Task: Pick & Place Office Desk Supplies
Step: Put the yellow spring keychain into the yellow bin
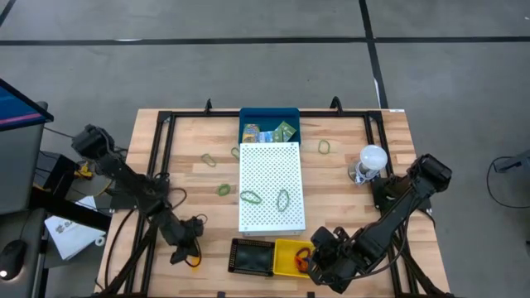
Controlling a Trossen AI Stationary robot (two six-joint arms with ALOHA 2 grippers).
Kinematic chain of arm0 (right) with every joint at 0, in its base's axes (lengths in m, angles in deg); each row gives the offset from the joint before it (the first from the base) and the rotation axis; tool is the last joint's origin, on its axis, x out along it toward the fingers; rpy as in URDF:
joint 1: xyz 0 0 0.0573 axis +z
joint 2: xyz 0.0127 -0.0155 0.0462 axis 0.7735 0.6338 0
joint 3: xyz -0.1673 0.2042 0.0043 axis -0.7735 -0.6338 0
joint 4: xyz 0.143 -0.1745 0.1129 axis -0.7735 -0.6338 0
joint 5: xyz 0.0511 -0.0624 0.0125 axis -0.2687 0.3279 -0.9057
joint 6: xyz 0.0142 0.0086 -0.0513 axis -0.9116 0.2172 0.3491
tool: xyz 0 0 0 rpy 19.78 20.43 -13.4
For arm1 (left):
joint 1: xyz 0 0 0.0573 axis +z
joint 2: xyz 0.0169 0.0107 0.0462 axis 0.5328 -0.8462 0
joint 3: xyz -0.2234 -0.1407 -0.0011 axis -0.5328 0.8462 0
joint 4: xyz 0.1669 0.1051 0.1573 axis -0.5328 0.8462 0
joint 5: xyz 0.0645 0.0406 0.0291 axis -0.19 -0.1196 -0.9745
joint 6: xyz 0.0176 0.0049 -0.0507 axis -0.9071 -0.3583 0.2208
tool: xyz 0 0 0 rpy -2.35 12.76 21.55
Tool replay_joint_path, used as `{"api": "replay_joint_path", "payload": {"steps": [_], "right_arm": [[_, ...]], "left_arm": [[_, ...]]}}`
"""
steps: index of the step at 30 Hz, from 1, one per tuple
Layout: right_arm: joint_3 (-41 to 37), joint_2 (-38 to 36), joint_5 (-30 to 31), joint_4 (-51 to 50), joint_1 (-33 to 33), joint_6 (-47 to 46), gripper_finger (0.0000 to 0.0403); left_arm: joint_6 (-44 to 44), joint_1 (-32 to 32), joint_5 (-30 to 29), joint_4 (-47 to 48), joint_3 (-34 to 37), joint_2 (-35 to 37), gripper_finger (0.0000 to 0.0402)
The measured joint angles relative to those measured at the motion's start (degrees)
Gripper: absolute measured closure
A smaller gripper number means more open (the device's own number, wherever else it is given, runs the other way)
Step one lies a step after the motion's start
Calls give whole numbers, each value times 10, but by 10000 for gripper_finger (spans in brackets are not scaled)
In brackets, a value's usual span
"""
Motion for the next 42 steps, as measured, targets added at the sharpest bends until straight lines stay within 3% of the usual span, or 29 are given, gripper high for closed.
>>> {"api": "replay_joint_path", "payload": {"steps": [6, 12, 19, 24, 32, 37, 42], "right_arm": [[0, -4, 10, -17, 2, 0, 305], [0, -8, 14, -34, 6, -2, 305], [0, -10, 15, -56, 9, 0, 305], [0, -21, 27, -86, 15, 0, 305], [0, -30, 29, -131, 27, 1, 305], [0, -45, 29, -166, 41, 0, 305], [0, -45, 29, -181, 43, 0, 305]], "left_arm": [[-68, 65, 16, 64, 0, 136, 401], [-111, 172, 16, 79, -3, 270, 401], [-195, 287, 42, 81, -72, 308, 401], [-276, 354, 65, 61, -171, 251, 401], [-398, 456, 153, 61, -360, 42, 401], [-417, 469, 205, 59, -449, -90, 401], [-408, 460, 272, 23, -481, -207, 401]]}}
